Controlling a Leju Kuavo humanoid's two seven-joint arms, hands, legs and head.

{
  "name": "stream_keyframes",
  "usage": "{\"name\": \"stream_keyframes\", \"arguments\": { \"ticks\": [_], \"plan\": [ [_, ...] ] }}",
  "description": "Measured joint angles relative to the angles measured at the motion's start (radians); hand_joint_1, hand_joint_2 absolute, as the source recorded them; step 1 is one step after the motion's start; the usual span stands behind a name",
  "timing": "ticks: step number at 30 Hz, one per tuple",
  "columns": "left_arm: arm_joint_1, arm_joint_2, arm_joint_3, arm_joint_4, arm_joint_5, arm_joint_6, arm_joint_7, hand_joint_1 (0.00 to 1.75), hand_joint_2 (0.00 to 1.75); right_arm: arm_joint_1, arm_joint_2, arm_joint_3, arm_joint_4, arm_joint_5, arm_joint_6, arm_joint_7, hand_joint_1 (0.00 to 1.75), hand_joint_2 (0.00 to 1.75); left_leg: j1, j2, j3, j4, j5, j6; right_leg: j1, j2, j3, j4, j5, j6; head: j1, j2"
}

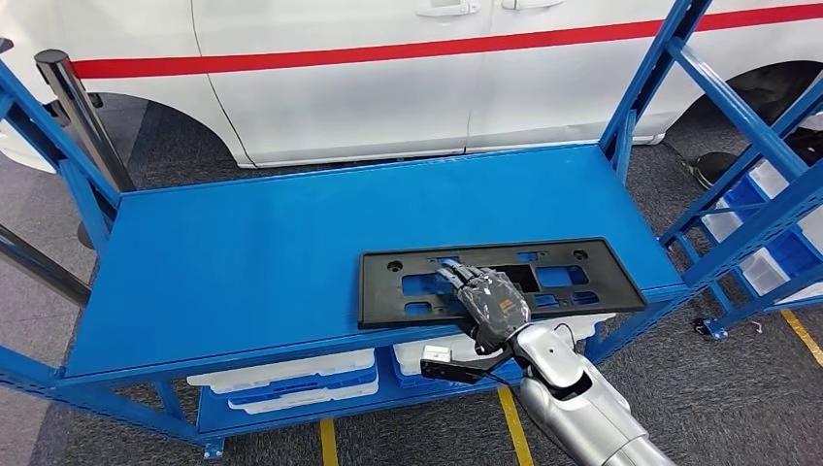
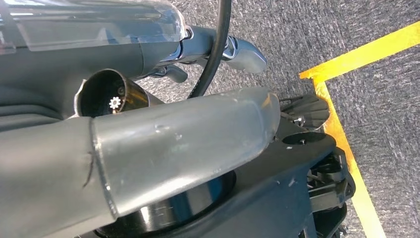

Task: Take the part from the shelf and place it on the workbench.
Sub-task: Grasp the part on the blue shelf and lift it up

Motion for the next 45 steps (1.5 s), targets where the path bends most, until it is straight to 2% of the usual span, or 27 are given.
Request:
{"name": "stream_keyframes", "arguments": {
  "ticks": [24, 38, 45],
  "plan": [
    [0.000, -0.002, 0.005, 0.000, 0.000, 0.000, -0.003, 0.00, 0.00, 0.000, -0.002, 0.000, -0.011, -0.001, -0.002, 0.006, 0.00, 1.75, 0.000, 0.000, 0.003, 0.000, -0.001, 0.001, 0.000, 0.000, 0.003, 0.000, -0.001, -0.001, 0.000, 0.000],
    [0.001, -0.003, 0.023, 0.000, -0.003, 0.006, -0.006, 0.00, 0.00, 0.007, -0.003, -0.030, -0.034, 0.079, 0.022, 0.141, 0.00, 1.75, 0.000, 0.000, 0.003, 0.000, -0.001, 0.001, 0.000, 0.000, 0.003, 0.000, -0.001, -0.001, 0.000, 0.000],
    [0.001, -0.005, 0.029, 0.000, -0.010, 0.010, -0.006, 0.00, 0.00, 0.014, -0.002, -0.059, -0.036, 0.097, 0.027, 0.163, 0.00, 1.75, 0.000, 0.000, 0.003, 0.000, -0.001, 0.001, 0.000, 0.000, 0.003, 0.000, -0.001, -0.001, 0.000, 0.000]
  ]
}}
